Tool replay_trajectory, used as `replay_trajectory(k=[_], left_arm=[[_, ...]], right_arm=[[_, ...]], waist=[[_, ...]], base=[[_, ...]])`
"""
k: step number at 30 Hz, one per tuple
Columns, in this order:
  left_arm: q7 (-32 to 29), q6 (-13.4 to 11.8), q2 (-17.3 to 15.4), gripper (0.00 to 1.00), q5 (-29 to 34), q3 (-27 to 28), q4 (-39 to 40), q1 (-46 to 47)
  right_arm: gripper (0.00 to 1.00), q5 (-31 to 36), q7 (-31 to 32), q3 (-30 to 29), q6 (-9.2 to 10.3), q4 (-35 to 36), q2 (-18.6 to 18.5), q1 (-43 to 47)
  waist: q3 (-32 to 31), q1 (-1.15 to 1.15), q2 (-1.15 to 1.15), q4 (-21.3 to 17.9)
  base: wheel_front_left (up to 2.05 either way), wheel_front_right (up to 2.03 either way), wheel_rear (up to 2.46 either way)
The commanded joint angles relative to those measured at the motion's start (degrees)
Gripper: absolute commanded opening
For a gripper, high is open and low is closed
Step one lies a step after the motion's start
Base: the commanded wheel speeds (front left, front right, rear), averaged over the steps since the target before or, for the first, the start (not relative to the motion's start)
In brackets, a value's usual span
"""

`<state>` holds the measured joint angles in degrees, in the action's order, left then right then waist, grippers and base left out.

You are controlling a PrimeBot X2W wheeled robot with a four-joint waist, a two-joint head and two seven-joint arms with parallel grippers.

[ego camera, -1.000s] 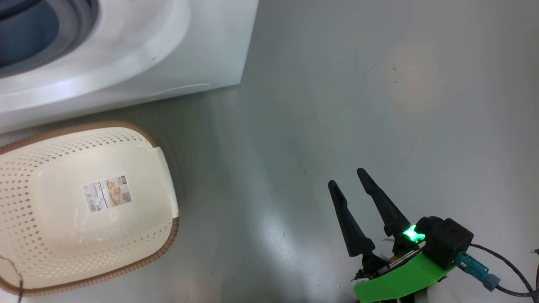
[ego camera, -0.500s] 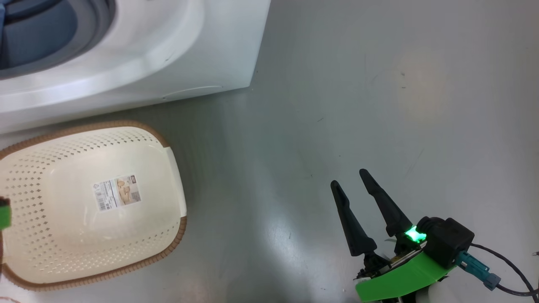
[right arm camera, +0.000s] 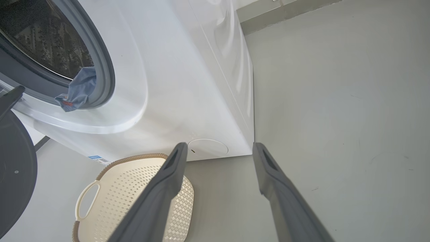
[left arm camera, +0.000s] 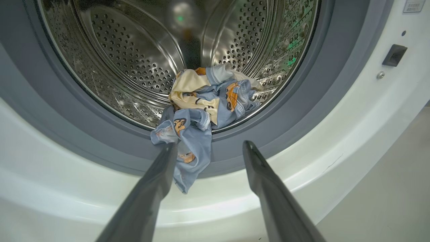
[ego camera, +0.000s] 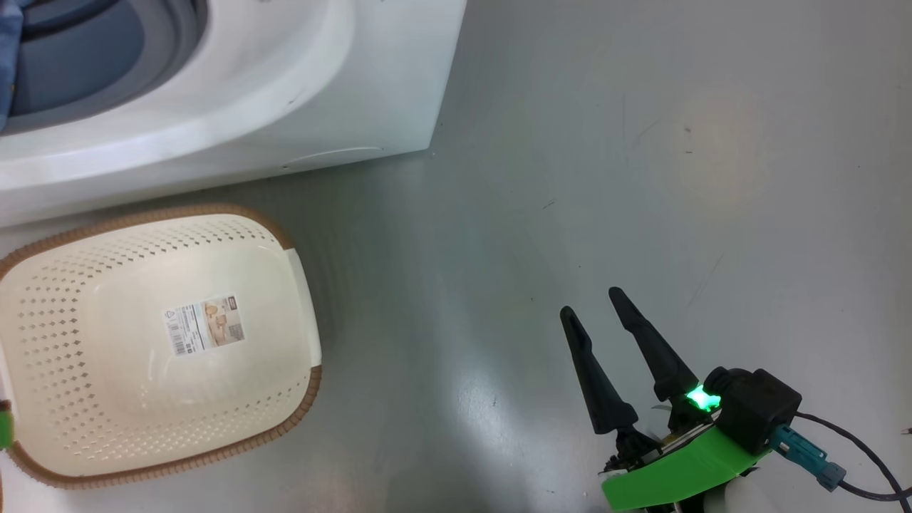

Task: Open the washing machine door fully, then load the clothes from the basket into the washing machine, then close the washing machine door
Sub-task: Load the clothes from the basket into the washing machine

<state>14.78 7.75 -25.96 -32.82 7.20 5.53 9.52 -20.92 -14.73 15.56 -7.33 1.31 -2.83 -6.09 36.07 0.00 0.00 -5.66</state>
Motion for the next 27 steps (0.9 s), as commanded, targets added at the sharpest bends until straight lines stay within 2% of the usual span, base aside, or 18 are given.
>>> replay_trajectory(k=[1, 13, 27], left_arm=[[0.22, -0.26, -1.7, 1.0, 0.89, 3.12, 0.71, -1.09], [0.22, -0.26, -0.78, 1.0, 1.27, 6.49, -1.62, -5.84], [0.22, -0.26, 0.32, 1.0, 1.66, 5.87, -2.93, -10.95]], right_arm=[[1.0, 0.37, -0.27, 1.2, -0.16, 0.93, -0.05, 0.06], [1.0, 0.54, -0.27, 1.24, -0.16, 0.72, -0.05, -0.05], [1.0, 0.63, -0.27, 1.29, -0.16, 0.85, -0.05, -0.02]], waist=[[-0.01, 0.0, 0.0, 0.06], [-0.12, 0.0, 0.0, 0.16], [0.0, 0.0, 0.0, -0.23]], base=[[0.0, 0.0, 0.0], [0.0, 0.0, 0.0], [0.0, 0.0, 0.0]])
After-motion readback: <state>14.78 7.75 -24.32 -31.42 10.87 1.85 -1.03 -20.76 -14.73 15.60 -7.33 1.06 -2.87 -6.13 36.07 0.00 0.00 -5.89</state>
